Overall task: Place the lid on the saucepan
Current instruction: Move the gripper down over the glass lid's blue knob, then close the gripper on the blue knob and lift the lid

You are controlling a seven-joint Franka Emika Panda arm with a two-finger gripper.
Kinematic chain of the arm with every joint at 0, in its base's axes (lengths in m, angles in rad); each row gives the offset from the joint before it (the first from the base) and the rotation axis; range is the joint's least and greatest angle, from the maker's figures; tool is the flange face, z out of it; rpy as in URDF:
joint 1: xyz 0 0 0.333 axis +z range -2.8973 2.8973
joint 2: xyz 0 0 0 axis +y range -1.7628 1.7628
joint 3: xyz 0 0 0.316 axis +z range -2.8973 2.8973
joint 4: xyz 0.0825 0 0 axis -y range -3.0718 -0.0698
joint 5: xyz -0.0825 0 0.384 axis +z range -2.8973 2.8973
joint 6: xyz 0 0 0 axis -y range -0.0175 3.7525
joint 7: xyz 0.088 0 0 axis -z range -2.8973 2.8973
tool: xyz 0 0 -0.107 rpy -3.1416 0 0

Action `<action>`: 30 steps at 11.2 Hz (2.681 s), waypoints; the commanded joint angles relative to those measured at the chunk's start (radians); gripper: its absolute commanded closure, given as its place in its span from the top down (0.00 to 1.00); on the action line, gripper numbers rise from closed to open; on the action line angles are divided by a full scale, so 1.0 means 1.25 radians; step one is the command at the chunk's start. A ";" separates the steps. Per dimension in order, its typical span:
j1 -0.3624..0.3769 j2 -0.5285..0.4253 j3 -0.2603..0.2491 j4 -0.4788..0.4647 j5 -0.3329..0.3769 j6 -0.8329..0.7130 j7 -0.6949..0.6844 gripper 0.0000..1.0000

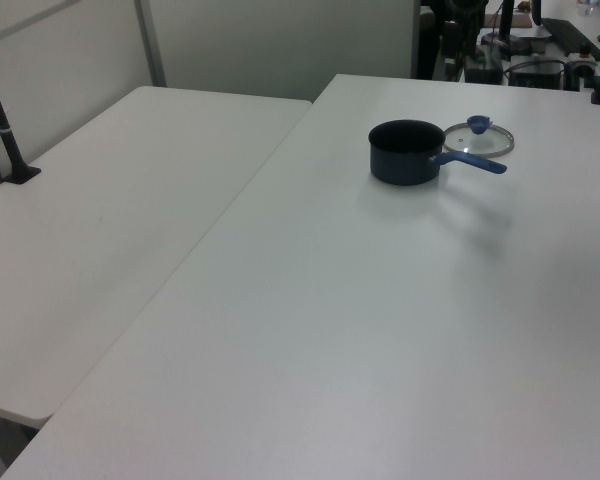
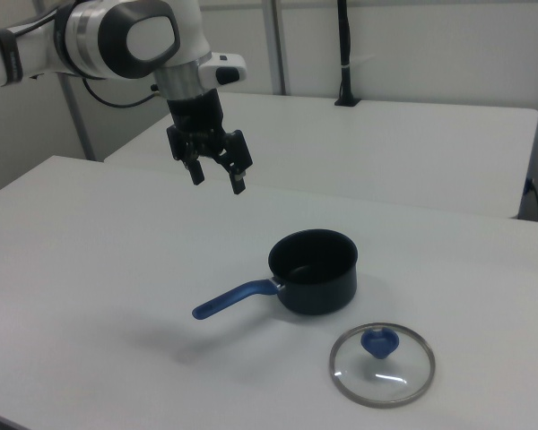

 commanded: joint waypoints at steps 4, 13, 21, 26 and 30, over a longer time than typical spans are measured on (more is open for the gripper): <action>0.002 -0.009 -0.008 -0.011 0.011 -0.005 -0.002 1.00; -0.112 0.149 -0.134 -0.045 0.016 0.163 -0.473 1.00; -0.206 0.327 -0.150 -0.037 0.077 0.356 -0.682 0.90; -0.208 0.359 -0.139 -0.033 0.099 0.394 -0.678 0.64; -0.209 0.354 -0.140 -0.017 0.101 0.386 -0.678 0.53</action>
